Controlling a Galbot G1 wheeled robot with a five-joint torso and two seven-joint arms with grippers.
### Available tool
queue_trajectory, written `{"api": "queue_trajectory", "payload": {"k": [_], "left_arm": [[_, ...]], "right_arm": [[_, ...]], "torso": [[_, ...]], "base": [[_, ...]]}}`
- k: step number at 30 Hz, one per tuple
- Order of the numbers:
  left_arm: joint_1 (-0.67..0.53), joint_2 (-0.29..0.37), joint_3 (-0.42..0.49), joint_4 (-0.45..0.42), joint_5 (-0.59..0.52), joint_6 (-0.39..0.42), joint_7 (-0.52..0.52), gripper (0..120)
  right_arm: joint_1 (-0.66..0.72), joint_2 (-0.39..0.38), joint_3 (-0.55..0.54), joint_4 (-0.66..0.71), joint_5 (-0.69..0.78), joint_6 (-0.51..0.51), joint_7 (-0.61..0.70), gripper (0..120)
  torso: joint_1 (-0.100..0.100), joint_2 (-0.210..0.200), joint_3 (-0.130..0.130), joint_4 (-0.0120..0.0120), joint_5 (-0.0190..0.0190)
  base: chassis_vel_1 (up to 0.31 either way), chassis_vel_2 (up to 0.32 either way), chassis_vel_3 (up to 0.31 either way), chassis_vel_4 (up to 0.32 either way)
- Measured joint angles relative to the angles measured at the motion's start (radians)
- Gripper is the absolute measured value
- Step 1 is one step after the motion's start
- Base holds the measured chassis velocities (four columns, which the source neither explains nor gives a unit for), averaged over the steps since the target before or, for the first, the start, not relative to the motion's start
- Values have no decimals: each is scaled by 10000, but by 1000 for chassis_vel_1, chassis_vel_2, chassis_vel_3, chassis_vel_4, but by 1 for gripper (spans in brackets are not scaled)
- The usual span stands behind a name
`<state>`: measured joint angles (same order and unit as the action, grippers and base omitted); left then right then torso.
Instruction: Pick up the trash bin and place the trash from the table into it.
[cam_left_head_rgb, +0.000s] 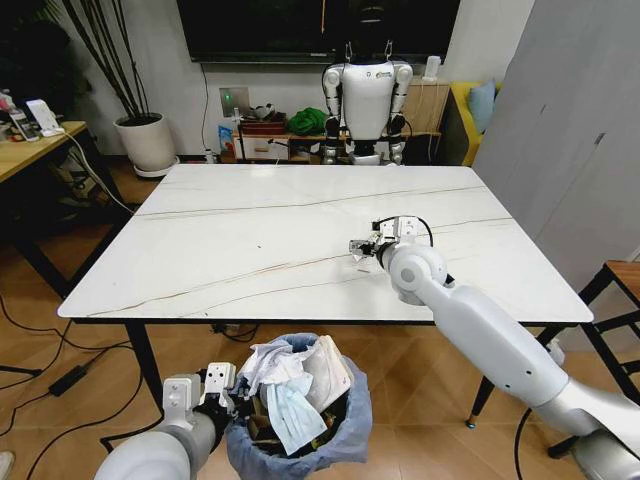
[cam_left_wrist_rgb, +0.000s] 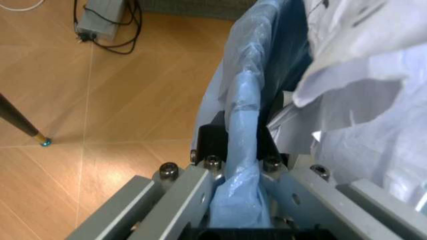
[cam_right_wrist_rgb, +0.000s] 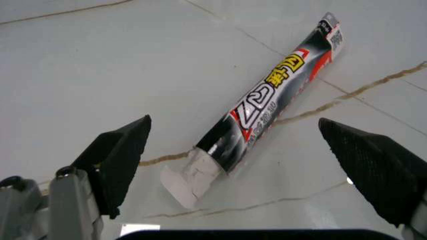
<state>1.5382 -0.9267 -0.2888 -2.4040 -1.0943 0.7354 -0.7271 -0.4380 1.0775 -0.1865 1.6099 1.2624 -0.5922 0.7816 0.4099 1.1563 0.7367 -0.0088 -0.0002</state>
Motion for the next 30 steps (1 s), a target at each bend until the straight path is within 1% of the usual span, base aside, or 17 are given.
{"api": "queue_trajectory", "payload": {"k": [2, 3, 5, 9, 12, 15, 19, 27, 28, 29, 30], "left_arm": [[-38, -28, 44, 18, 2, 0, 5, 0], [-38, -28, 44, 18, 2, 0, 5, 0], [-44, -42, 23, 19, 3, 0, 8, 0], [-36, -51, -39, 18, 3, 0, 16, 0], [-35, -64, -57, 9, 3, 0, 21, 0], [-39, -74, -58, 3, 21, 0, 49, 0], [-44, -61, -85, 5, 140, 0, 192, 0], [-36, -53, -156, 5, 201, 0, 384, 0], [-36, -54, -159, 5, 201, 0, 387, 0], [-37, -54, -164, 4, 204, 0, 390, 0], [-39, -55, -166, 5, 213, 0, 403, 0]], "right_arm": [[310, 374, -117, -474, 95, -27, 108, 88], [310, 374, -117, -474, 95, -27, 108, 88], [561, 710, -243, -904, 98, -27, 186, 86], [656, 877, -359, -1228, 26, -28, 185, 84], [660, 866, -385, -1353, -58, -30, 152, 84], [626, 735, -456, -1412, -194, -30, -54, 80], [568, 592, -593, -1486, -578, -28, -328, 79], [438, 522, -720, -1493, -890, 120, -399, 74], [426, 513, -723, -1493, -891, 132, -394, 69], [416, 496, -726, -1490, -891, 136, -390, 68], [403, 462, -728, -1474, -891, 140, -383, 62]], "torso": [[0, 0, 0, 3, 0], [0, 0, 0, 3, 0], [0, 0, 0, 4, -2], [0, 0, 0, 5, 0], [0, 0, 0, 1, -1], [-1, 0, 0, 1, 0], [0, 0, 0, 0, 1], [0, 0, 0, 2, 1], [0, 0, 0, 3, 1], [0, 0, -1, 4, 2], [0, 0, -1, 3, 2]], "base": [[0, 0, 0, 0], [0, 0, 0, 0], [0, 0, 0, 0], [0, 0, 0, 0], [0, 0, 0, 0], [0, 0, 0, 0], [0, 0, 0, 0], [0, 0, 0, 0], [0, 0, 0, 0], [0, 0, 0, 0], [0, 0, 0, 0]]}}
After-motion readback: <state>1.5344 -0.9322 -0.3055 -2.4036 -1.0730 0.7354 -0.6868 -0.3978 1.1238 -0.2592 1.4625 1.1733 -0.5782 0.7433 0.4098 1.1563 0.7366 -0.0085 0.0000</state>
